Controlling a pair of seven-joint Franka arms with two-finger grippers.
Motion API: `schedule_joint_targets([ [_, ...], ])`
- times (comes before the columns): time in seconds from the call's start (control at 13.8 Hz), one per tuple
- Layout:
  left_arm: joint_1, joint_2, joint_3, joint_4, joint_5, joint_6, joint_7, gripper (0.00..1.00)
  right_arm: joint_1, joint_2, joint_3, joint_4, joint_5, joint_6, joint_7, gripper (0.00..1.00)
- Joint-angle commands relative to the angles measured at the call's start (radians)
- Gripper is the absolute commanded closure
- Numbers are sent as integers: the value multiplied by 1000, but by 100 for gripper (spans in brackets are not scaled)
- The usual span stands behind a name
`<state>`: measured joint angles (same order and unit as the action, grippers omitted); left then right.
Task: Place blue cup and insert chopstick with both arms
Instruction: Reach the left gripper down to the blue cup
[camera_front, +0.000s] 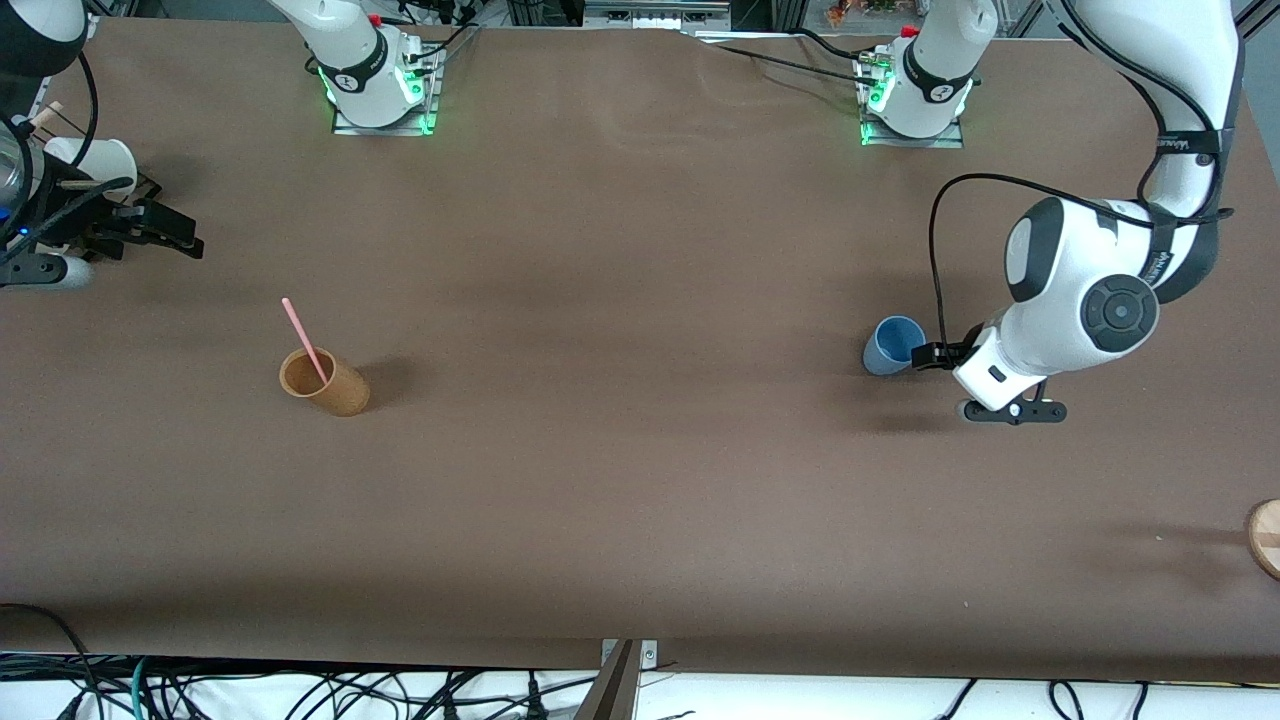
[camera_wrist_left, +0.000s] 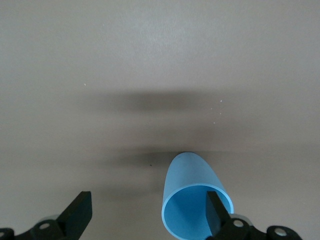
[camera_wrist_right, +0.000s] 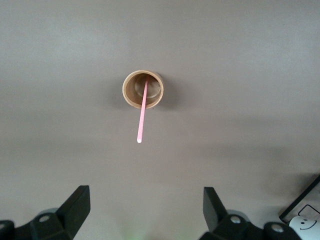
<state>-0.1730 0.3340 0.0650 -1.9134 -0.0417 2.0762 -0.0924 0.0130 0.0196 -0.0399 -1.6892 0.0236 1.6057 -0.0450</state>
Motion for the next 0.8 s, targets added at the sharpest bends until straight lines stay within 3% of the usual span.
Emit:
schedule_joint_targets([
  [0.0, -6, -101, 6, -133, 17, 71, 46, 0, -11, 6, 5, 19, 1, -20, -15, 0],
  [0.58, -8, -138, 6, -232, 17, 139, 60, 0, -10, 10, 5, 20, 10, -47, -16, 0],
  [0.73, -10, -147, 6, -289, 17, 211, 60, 0, -14, 11, 5, 22, 13, -47, -15, 0],
])
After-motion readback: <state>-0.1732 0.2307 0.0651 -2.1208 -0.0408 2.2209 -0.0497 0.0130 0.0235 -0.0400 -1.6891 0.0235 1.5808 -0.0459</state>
